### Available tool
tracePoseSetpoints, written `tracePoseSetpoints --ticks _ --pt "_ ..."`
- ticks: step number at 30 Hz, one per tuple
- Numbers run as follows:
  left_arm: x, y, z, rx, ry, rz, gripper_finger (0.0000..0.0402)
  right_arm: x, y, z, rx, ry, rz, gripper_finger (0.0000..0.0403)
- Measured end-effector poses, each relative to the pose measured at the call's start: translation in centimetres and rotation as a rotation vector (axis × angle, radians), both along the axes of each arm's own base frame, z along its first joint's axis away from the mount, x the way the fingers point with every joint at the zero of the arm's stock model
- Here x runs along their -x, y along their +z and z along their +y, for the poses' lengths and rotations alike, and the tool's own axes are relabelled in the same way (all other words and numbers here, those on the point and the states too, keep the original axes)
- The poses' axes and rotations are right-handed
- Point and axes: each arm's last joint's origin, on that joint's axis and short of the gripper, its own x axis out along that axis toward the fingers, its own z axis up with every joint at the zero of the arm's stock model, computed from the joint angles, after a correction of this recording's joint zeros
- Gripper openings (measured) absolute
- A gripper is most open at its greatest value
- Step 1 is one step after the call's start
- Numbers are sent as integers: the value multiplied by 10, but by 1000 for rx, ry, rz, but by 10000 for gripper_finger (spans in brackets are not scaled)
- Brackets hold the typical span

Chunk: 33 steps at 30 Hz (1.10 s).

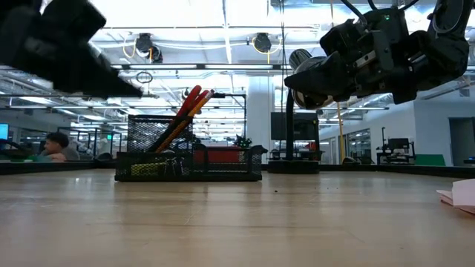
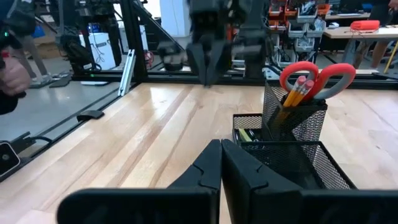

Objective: Pick and place office supplies into organizer
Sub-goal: Adjust the black desk organizer

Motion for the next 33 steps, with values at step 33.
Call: tracePoseSetpoints --ticks 33 --pt "-4 -55 7 78 312 178 3 0 1 0 -10 -1 -11 4"
